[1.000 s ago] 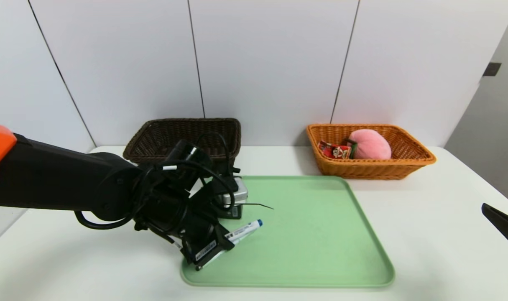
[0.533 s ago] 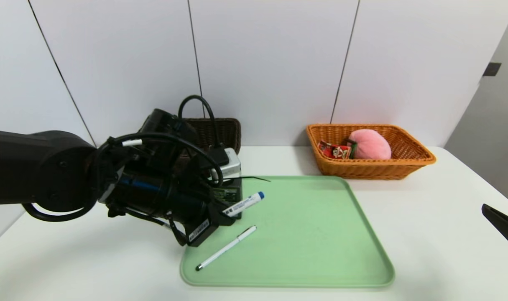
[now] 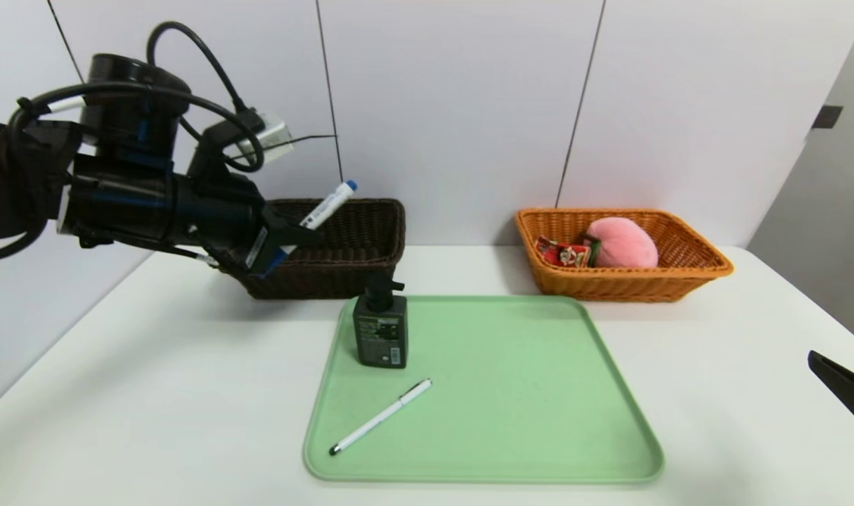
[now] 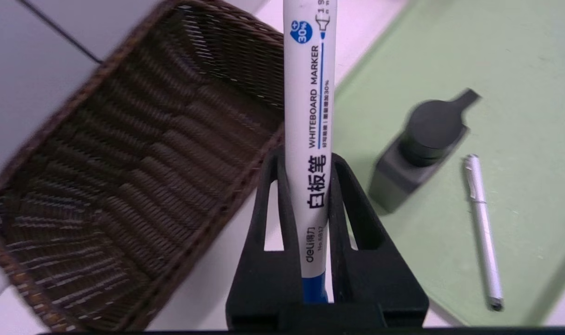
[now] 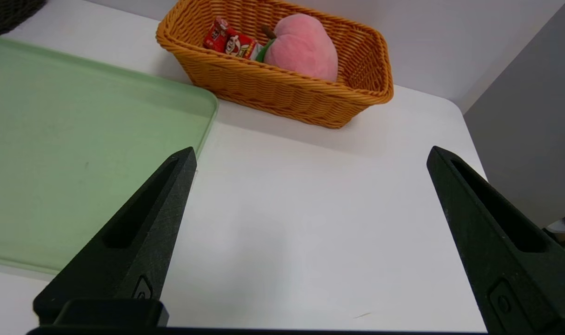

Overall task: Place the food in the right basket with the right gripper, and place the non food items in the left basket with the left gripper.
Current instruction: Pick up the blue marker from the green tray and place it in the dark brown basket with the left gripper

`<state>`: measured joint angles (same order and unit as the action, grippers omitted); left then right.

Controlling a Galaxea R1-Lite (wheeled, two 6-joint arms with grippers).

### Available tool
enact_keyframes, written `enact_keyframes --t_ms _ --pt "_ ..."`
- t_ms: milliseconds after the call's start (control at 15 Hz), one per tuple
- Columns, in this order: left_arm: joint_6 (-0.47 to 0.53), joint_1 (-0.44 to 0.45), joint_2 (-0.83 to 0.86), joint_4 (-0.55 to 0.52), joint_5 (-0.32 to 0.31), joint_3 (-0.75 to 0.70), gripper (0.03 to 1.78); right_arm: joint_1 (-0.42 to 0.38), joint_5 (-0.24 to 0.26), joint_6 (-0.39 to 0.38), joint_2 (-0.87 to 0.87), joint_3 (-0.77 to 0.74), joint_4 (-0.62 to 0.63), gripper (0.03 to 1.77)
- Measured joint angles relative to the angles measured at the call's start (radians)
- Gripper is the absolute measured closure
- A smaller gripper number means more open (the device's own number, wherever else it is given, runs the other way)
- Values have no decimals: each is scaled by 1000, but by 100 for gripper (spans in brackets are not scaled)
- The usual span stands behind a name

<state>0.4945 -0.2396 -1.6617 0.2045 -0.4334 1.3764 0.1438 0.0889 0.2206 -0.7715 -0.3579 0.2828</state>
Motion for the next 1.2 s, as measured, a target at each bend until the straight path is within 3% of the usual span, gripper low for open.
enact_keyframes --t_ms 333,600,867,1200 --pt "-1 116 -113 -28 5 138 159 0 0 34 21 30 0 9" --pt "-16 163 -270 -177 24 208 159 -4 1 34 32 29 2 9" --pt "-83 181 -426 -394 127 245 159 -11 0 35 35 26 2 9" --pt "-104 188 -487 -409 192 232 159 -14 -2 35 33 27 1 9"
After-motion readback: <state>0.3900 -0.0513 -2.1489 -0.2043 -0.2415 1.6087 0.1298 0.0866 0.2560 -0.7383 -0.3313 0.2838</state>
